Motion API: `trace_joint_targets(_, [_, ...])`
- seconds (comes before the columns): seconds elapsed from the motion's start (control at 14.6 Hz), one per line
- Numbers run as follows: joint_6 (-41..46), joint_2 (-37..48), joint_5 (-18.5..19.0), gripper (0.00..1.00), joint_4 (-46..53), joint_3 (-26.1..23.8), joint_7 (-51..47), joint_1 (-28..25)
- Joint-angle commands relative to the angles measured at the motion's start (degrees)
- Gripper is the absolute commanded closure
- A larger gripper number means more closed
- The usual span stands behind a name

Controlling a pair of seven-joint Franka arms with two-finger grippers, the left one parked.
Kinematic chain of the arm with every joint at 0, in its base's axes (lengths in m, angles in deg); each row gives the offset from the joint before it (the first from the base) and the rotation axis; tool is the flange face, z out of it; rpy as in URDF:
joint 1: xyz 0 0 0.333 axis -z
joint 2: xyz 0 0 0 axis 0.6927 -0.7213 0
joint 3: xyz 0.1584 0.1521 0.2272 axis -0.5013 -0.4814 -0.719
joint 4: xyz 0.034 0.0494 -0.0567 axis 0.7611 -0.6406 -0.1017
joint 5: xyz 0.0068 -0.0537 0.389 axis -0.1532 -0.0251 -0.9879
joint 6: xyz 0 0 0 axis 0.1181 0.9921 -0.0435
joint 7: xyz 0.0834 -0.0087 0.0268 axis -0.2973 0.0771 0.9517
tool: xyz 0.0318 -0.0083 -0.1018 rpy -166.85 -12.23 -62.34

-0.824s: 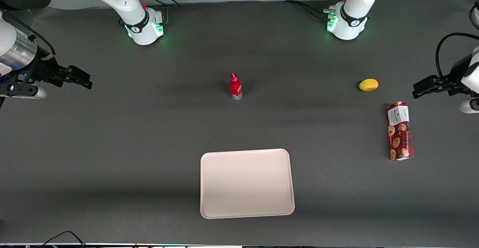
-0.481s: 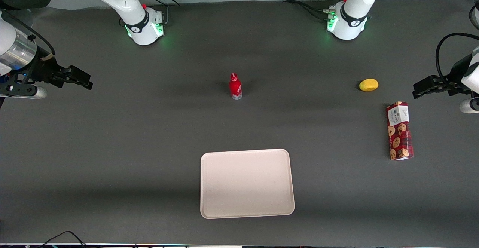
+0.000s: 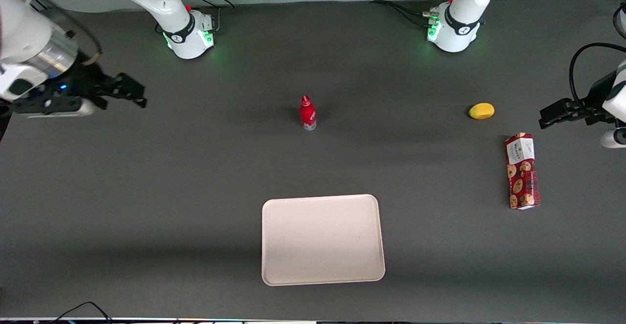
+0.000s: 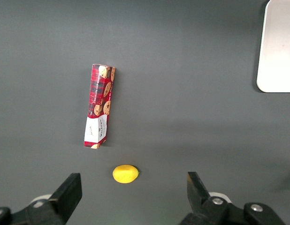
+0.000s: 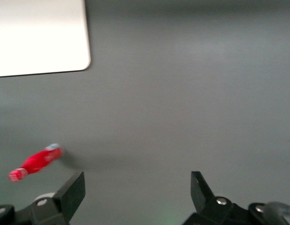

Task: Place coke bottle on tray
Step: 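Move the open right gripper over the red Coca-Cola bottle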

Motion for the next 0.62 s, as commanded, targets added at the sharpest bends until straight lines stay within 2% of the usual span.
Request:
trace_joint_targets(0.0, [2.61,-3.85,-1.77,0.0,7.05,-6.25,-8.24,-0.52])
trace_joint_targets(0.27, [2.88,-9.74,-1.5,0.0,11.46,-15.84,-25.46,-1.48])
trace_joint_targets(0.41, [-0.09,-14.47,-0.54,0.0,11.64,-20.4,-34.95,-3.32])
trace_joint_targets(0.55, [-5.45,-19.48,3.66,0.0,10.94,-26.02,-42.61,-3.59])
